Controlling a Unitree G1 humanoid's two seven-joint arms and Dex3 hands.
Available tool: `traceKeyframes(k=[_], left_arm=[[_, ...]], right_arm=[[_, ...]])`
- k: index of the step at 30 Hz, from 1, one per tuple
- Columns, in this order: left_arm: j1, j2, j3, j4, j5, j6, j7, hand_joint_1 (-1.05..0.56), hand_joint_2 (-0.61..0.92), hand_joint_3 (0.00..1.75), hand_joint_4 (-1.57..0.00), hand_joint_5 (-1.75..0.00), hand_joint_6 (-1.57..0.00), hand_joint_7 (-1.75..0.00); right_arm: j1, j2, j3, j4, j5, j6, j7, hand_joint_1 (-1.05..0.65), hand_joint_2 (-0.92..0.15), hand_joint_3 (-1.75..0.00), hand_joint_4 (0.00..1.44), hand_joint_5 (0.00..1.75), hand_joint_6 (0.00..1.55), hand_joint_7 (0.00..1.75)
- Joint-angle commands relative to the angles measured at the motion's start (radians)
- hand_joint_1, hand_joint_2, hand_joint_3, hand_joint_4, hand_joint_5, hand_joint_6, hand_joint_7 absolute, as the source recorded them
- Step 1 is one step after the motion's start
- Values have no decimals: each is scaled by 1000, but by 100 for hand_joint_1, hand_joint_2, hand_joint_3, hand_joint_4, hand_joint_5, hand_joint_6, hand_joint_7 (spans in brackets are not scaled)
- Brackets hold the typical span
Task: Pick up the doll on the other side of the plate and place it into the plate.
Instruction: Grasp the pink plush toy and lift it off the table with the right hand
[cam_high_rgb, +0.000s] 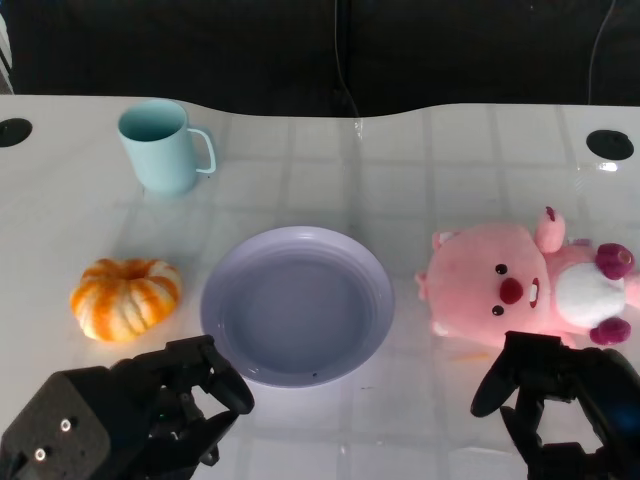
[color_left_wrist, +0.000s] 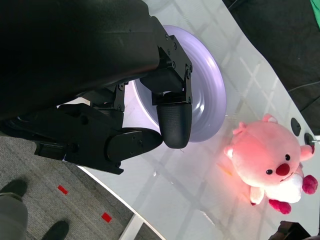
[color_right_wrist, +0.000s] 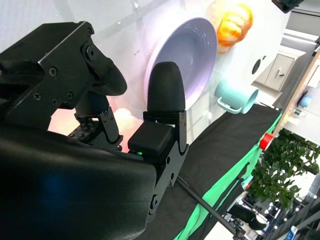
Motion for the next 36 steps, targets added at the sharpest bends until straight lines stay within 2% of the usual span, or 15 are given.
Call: traceKeyframes(k=[1, 6, 10, 12, 15, 16, 20, 24, 29, 36], left_arm=[[-5, 9, 1, 0, -6, -19, -10, -14, 91, 53, -56, -164, -54, -145], [-2, 7, 0, -7, -7, -4, -6, -15, 90, 55, -55, -163, -53, -146], [1, 7, -2, -13, -2, -1, -3, -16, 91, 53, -54, -161, -53, -145], [1, 7, -3, -5, -5, -24, -7, -15, 92, 52, -55, -161, -53, -144], [2, 11, -12, -15, 11, -15, 0, -16, 92, 52, -56, -162, -54, -144], [2, 9, -14, -17, 11, -12, 0, -17, 92, 52, -56, -162, -54, -144], [2, 5, -21, -25, 14, 3, 5, -17, 92, 52, -55, -163, -53, -143], [6, 2, -22, -34, 7, 12, 0, -19, 92, 48, -55, -162, -54, -142], [11, 7, -21, -35, 18, 2, 3, -17, 92, 49, -56, -161, -54, -142], [16, 1, -12, -46, 8, 26, 5, -17, 92, 50, -56, -162, -54, -143]], right_arm=[[-7, -19, -26, -13, 33, -4, 12, 11, -50, -102, 72, 139, 72, 108], [-33, -43, -60, 2, 63, -66, 27, -2, -59, -69, 61, 112, 61, 73], [-50, -56, -83, 19, 48, -118, 10, -5, -63, -61, 55, 103, 55, 62], [-59, -66, -96, 24, 17, -142, -4, -17, -74, -33, 50, 97, 51, 59], [-69, -81, -116, 19, -24, -141, -19, -29, -83, -15, 40, 92, 44, 54], [-73, -93, -125, 16, -49, -135, -25, -33, -84, -11, 33, 89, 38, 51], [-84, -129, -158, -19, -153, -73, -39, -38, -85, -5, 12, 81, 23, 43], [-94, -161, -181, -65, -253, 22, -28, -44, -86, -2, 2, 77, 15, 35], [-111, -205, -166, -126, -350, 166, 45, -47, -87, -1, 0, 57, 12, 24], [-174, -239, -111, -96, -443, 246, 96, -53, -85, 0, 0, 54, 19, 16]])
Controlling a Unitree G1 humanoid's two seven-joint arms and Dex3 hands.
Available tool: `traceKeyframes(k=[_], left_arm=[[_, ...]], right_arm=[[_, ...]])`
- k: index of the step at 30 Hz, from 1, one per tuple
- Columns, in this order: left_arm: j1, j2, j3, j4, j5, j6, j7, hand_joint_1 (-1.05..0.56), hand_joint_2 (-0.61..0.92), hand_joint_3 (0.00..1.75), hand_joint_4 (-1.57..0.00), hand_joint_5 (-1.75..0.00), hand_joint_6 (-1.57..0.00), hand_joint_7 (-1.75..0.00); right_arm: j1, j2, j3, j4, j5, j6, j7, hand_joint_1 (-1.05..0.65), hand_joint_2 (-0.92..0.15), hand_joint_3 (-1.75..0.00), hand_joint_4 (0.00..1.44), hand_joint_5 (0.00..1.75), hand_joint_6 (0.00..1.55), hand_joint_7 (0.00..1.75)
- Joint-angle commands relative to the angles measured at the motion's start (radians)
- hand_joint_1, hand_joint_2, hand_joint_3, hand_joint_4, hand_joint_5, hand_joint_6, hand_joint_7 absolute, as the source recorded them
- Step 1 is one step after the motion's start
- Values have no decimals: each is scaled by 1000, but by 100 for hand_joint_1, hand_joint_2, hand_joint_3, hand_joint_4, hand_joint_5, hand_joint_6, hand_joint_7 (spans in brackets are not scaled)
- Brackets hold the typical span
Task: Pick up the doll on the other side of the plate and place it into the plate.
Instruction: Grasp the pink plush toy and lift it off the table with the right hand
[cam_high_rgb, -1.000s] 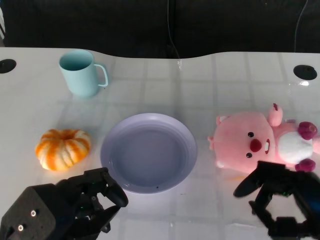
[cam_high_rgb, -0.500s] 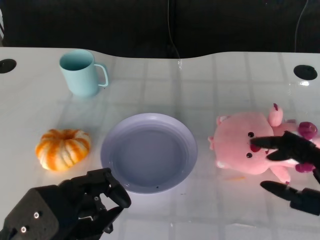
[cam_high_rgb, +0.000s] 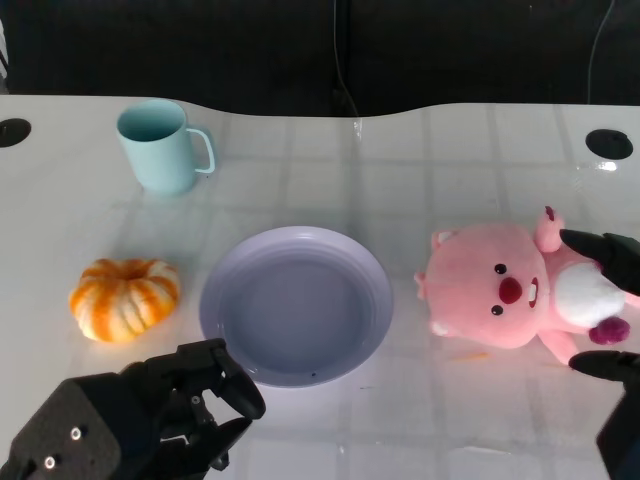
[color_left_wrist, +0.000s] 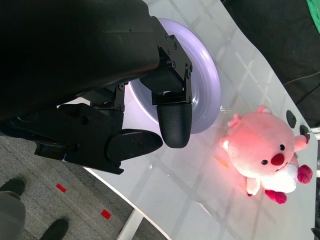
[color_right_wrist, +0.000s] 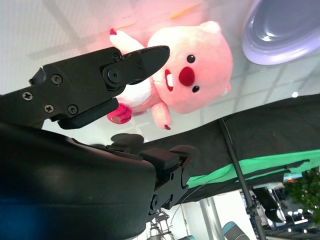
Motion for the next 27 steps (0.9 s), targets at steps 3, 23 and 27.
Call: traceKeyframes(k=[3, 23, 27], left_arm=[[13, 4, 8, -33, -3, 33, 7, -14, 92, 50, -56, -163, -54, -143], [27, -13, 3, -53, 6, 47, 18, -16, 89, 57, -56, -163, -54, -144], [36, -12, -8, -63, 19, 38, 23, -16, 89, 56, -57, -164, -54, -141]], right_arm=[[-53, -42, 36, 34, -40, 60, 48, -54, -86, 0, 1, 51, 21, 12], [-436, -70, 300, 713, -181, 57, -40, -61, -92, -9, 13, 30, 27, 2], [-505, -47, 331, 879, -140, 25, -64, -62, -92, -11, 17, 27, 31, 3]])
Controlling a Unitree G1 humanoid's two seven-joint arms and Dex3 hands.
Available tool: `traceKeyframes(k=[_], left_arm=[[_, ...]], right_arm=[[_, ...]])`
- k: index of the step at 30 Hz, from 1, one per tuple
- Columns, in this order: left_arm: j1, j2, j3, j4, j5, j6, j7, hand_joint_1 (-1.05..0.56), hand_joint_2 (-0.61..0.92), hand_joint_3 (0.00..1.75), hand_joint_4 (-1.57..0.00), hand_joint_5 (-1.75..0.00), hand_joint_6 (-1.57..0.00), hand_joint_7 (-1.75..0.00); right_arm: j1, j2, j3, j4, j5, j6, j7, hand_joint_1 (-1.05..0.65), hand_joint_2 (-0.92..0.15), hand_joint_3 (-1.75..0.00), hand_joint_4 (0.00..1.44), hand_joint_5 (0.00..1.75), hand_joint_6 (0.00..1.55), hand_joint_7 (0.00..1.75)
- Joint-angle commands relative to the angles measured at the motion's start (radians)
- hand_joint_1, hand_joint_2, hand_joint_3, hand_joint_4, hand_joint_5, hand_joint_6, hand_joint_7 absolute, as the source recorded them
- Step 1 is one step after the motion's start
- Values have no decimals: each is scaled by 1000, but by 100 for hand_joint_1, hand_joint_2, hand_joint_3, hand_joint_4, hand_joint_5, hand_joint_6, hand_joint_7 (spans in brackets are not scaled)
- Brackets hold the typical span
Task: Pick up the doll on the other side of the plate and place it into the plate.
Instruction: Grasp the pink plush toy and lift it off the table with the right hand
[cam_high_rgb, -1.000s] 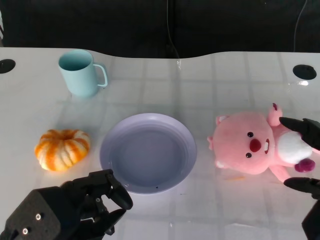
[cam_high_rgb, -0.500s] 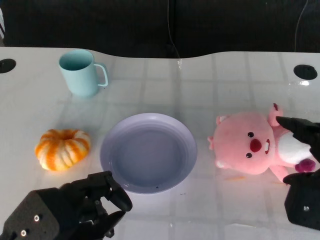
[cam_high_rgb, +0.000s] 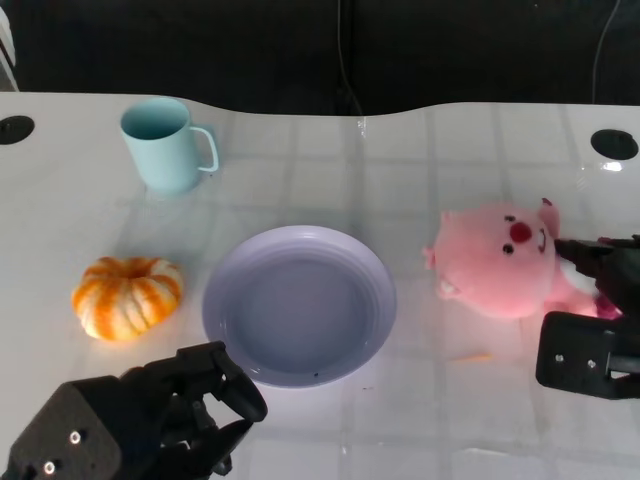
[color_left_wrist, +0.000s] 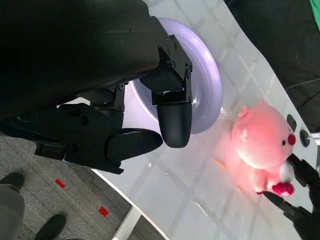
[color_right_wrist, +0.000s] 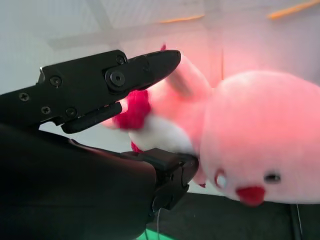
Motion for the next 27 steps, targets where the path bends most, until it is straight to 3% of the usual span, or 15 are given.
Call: traceKeyframes(k=[1, 7, 12, 17, 19, 20, 21, 22, 23, 24, 25, 27], left_arm=[[14, 8, -9, -16, 16, -12, 13, -14, 89, 55, -57, -164, -55, -140], [25, 0, -13, -12, 12, -32, 16, -13, 89, 56, -57, -163, -55, -142], [48, 10, -17, -50, 13, -16, 14, -14, 89, 57, -54, -162, -53, -145], [72, 14, -17, -72, 12, -24, 11, -12, 91, 52, -56, -160, -53, -143], [80, 10, -17, -79, 9, -17, 15, -11, 91, 52, -56, -160, -54, -142], [82, 8, -16, -80, 8, -17, 17, -10, 90, 54, -57, -160, -55, -140], [83, 6, -16, -80, 7, -18, 18, -10, 89, 55, -57, -160, -56, -140], [84, 6, -16, -79, 9, -24, 18, -10, 89, 55, -57, -161, -56, -139], [86, 8, -16, -82, 11, -24, 18, -11, 88, 57, -57, -161, -56, -139], [87, 9, -16, -85, 11, -23, 18, -11, 88, 58, -57, -161, -56, -138], [88, 9, -16, -87, 12, -22, 18, -12, 87, 59, -56, -161, -56, -138], [88, 12, -15, -88, 14, -26, 16, -12, 86, 61, -57, -161, -57, -139]], right_arm=[[-38, 22, 19, 142, 46, -9, 4, -61, -92, -11, 19, 26, 33, 3], [-93, 44, 52, 284, 84, -44, -26, -60, -92, -11, 29, 20, 38, 3], [-108, 59, 68, 305, 107, -35, -45, -58, -92, -11, 36, 19, 42, 4], [-104, 98, 52, 352, 136, -104, -209, -39, -92, -7, 66, 18, 65, 8], [-109, 120, 41, 394, 152, -135, -301, -23, -92, -11, 90, 24, 83, 10], [-112, 128, 37, 418, 158, -158, -350, -15, -92, -14, 97, 56, 104, 14], [-116, 132, 36, 437, 161, -177, -383, -12, -92, -15, 94, 84, 114, 15], [-118, 137, 36, 455, 160, -193, -425, -11, -92, -15, 92, 100, 119, 16], [-119, 142, 35, 466, 161, -203, -454, -12, -91, -19, 88, 143, 111, 65], [-120, 145, 34, 476, 163, -208, -475, -12, -87, -31, 87, 159, 92, 114], [-122, 147, 35, 485, 165, -213, -489, -13, -78, -51, 87, 168, 78, 149], [-124, 150, 42, 475, 150, -174, -508, -17, -72, -65, 80, 173, 70, 157]])
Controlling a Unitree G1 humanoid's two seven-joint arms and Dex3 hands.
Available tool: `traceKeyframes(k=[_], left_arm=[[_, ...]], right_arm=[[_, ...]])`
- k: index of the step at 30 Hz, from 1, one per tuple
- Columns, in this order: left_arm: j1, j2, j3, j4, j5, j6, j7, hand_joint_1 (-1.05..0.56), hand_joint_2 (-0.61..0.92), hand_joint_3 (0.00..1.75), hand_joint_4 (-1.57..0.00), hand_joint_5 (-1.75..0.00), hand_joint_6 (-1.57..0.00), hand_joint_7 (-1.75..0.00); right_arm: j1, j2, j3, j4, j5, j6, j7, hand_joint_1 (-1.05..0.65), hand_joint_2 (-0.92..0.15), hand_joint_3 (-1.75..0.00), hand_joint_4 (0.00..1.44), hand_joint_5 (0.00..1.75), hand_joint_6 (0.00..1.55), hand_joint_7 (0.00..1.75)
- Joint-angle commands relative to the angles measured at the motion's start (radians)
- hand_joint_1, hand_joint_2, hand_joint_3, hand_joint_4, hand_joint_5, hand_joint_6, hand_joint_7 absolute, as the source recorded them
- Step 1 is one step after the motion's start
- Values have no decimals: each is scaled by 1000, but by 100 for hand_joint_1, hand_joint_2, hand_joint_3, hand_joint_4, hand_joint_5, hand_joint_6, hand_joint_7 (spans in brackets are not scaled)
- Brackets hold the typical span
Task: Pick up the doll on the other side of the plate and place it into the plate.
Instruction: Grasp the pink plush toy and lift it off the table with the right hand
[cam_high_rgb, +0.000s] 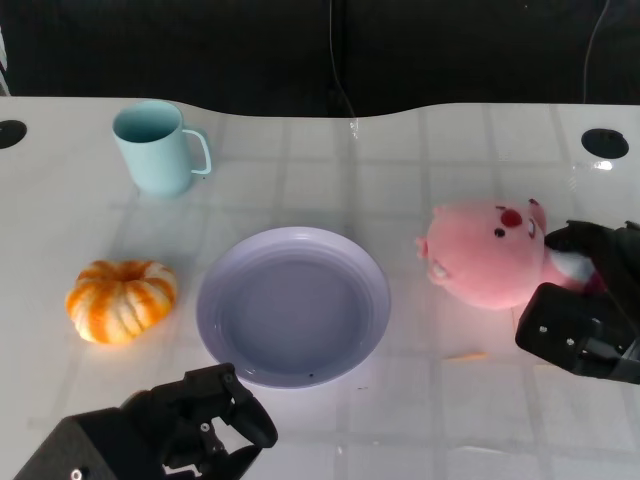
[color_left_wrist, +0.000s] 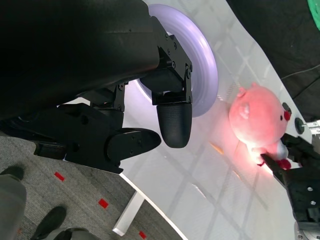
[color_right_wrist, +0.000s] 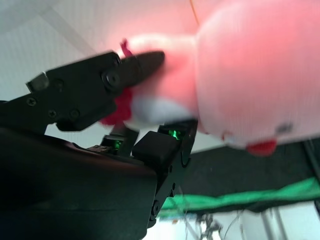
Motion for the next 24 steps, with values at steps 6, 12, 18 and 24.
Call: traceKeyframes(k=[6, 12, 18, 24], left_arm=[[-5, 16, 18, -14, -14, 5, -6, -11, 85, 64, -57, -161, -56, -139], [-16, 24, 27, 3, -18, 10, -7, -11, 84, 65, -57, -160, -56, -139], [-29, 27, 27, 29, -17, -18, -12, -11, 84, 65, -57, -162, -56, -140], [-36, 26, 14, 50, -5, -32, -8, -12, 84, 64, -56, -163, -55, -140]], right_arm=[[62, 76, -66, -86, 87, 137, -29, -22, -59, -92, 83, 175, 71, 157], [140, 95, -128, -288, 191, 109, 31, -18, -46, -123, 95, 175, 76, 174], [170, 99, -158, -460, 243, 128, 120, -13, -42, -131, 93, 175, 77, 175], [161, 139, -178, -562, 318, 126, 202, -6, -35, -137, 95, 175, 79, 175]])
